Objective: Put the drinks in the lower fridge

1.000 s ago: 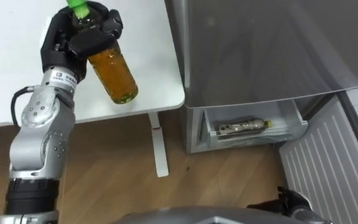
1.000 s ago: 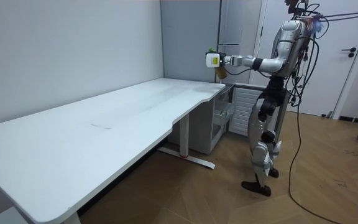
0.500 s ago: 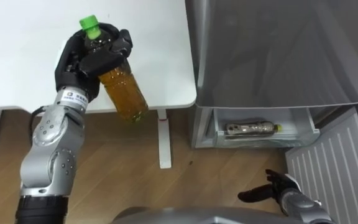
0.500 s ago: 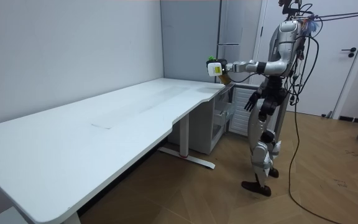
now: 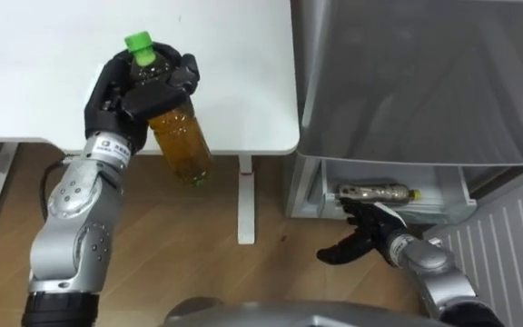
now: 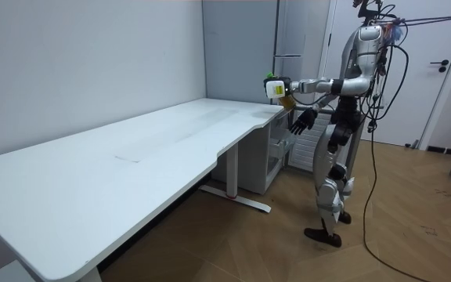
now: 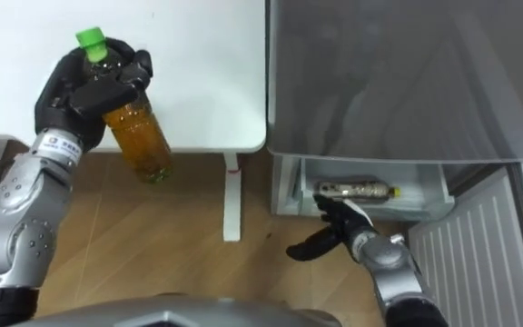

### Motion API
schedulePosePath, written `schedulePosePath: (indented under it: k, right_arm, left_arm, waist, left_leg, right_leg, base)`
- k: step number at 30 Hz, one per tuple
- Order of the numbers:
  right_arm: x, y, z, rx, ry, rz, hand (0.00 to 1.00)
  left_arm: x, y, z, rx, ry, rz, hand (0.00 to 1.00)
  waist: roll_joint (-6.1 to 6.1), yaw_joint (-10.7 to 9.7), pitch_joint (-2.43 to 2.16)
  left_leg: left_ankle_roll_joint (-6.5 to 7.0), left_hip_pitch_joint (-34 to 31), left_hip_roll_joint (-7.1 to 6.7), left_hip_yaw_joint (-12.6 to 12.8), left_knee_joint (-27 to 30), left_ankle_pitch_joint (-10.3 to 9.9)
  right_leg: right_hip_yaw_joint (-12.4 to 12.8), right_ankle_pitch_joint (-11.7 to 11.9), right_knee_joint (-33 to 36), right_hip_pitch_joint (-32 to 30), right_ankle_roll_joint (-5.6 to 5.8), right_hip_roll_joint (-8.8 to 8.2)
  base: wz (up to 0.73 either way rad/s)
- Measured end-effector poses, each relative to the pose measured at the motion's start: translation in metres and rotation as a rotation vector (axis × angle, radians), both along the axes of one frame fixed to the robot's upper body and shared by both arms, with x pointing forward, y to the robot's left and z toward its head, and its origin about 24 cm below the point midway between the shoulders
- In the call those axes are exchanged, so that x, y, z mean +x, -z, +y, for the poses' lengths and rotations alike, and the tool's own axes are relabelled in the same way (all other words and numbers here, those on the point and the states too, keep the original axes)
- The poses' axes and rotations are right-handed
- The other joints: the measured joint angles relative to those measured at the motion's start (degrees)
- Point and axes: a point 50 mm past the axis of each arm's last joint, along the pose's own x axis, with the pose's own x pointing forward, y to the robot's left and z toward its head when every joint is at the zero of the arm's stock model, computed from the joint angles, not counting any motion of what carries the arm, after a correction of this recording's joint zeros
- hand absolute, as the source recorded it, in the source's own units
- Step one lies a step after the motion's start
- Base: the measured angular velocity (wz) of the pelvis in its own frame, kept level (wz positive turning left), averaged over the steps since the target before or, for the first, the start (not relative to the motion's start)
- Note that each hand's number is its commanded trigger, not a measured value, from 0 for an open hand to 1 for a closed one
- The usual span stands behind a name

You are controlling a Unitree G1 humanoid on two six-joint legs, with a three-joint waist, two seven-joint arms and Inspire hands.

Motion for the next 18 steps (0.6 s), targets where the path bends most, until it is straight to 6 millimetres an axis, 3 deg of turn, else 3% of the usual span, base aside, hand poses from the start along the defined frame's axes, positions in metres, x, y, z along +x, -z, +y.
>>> schedulePosePath:
  k: [7,18]
  right_arm:
    - [0.011,-0.017,0.022,0.094,-0.146,-0.055,0.00]
    - [0.007,-0.016,0.035,0.156,-0.237,-0.015,0.00]
  left_arm:
    - [-0.001,0.004,-0.016,0.052,0.102,0.013,1.00]
    - [-0.002,0.004,-0.029,0.051,0.149,-0.018,1.00]
  waist:
    - [0.10,-0.05,-0.08]
    - [0.55,0.07,-0.19]
  left_leg:
    - [0.11,-2.18,-0.05,-0.36,1.46,-0.05]
    - [0.11,-1.87,-0.01,-0.57,1.45,-0.04]
  right_leg:
    - [-0.03,-0.05,0.40,-1.44,0.00,-0.01]
    - [0.06,-0.05,1.28,-1.43,0.01,-0.02]
  base:
    - [0.02]
    - [0.00]
